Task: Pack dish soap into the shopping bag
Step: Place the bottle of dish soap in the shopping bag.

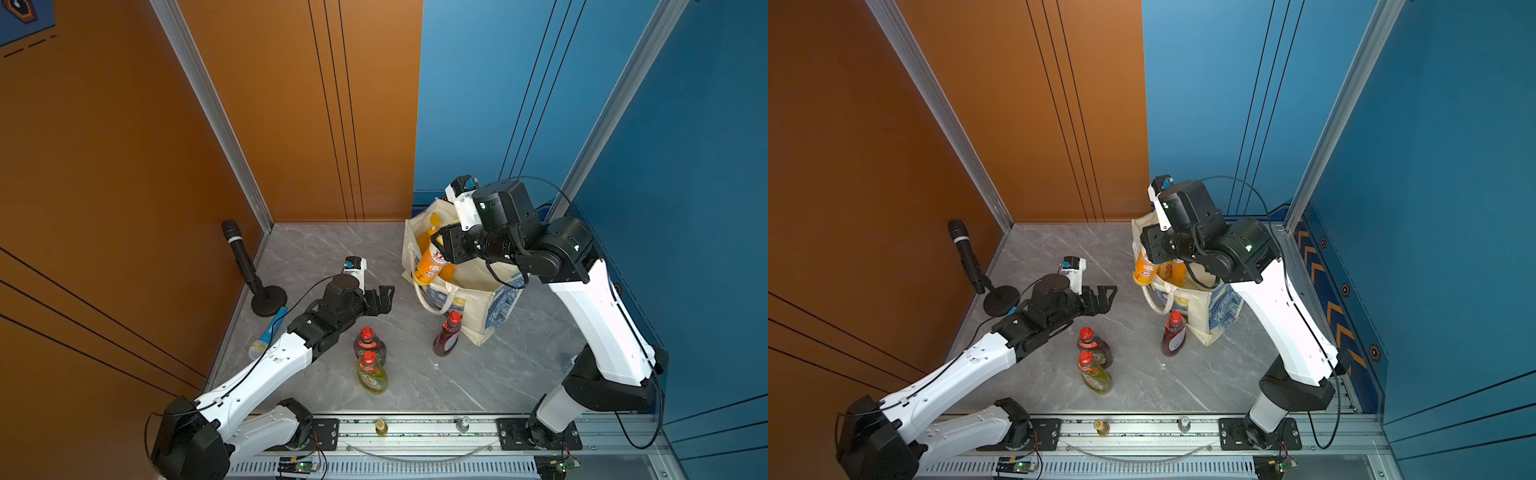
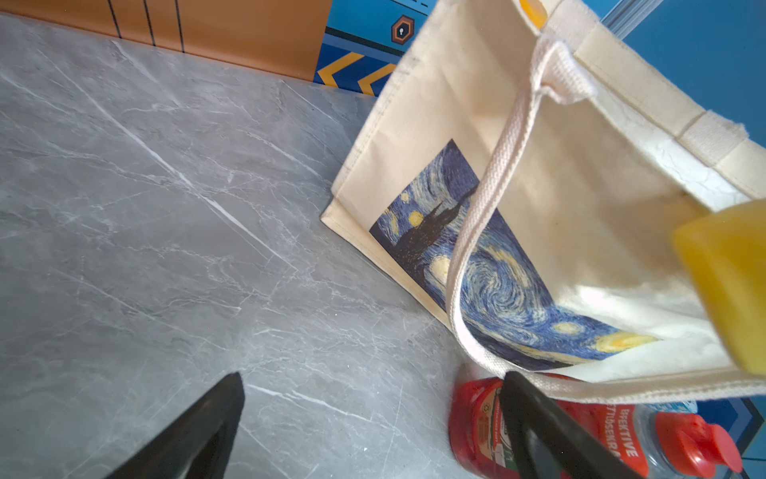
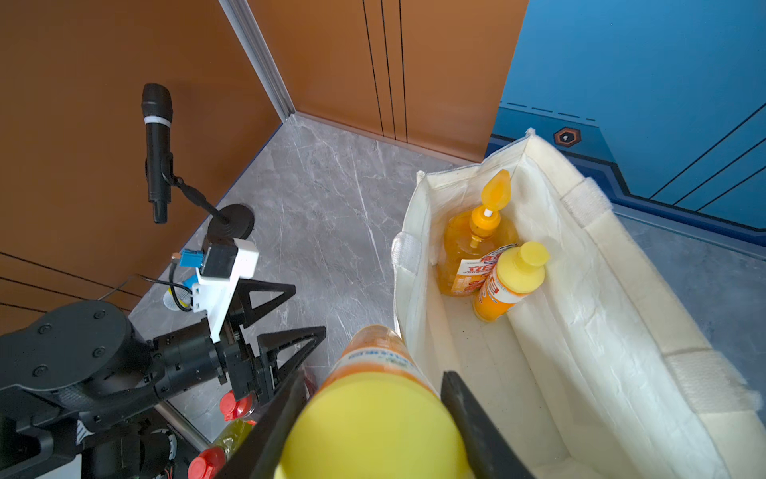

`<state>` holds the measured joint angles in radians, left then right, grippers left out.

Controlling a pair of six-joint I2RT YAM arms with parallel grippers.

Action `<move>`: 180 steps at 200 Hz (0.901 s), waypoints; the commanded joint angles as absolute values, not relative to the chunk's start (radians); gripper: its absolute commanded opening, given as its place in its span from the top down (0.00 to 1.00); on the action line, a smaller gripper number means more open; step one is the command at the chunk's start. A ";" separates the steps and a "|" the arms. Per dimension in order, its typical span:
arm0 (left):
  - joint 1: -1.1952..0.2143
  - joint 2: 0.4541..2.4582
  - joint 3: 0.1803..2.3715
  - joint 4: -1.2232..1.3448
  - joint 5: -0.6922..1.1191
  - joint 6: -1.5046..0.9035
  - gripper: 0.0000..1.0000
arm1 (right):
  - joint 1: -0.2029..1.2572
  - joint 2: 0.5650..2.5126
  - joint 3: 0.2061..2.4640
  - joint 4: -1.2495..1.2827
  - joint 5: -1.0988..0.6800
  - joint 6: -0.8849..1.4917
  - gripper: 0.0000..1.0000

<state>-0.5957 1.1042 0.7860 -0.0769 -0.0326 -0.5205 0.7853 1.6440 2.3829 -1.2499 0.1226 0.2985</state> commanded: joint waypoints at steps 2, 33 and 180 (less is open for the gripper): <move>-0.612 1.134 0.831 -0.052 -0.007 -0.524 0.02 | 0.773 1.576 2.456 -1.168 0.097 0.282 0.80; -0.627 1.165 0.855 -0.045 0.005 -0.533 0.02 | 0.759 1.551 2.469 -1.161 0.104 0.276 0.81; -0.695 1.185 0.968 0.094 0.030 -0.625 0.10 | 0.634 1.589 2.342 -1.142 0.301 0.168 0.83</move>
<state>-0.6857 1.1515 0.9375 0.0750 0.0097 -0.6079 0.6472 1.5711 2.3417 -1.2476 0.2672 0.2066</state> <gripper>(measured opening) 0.906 0.498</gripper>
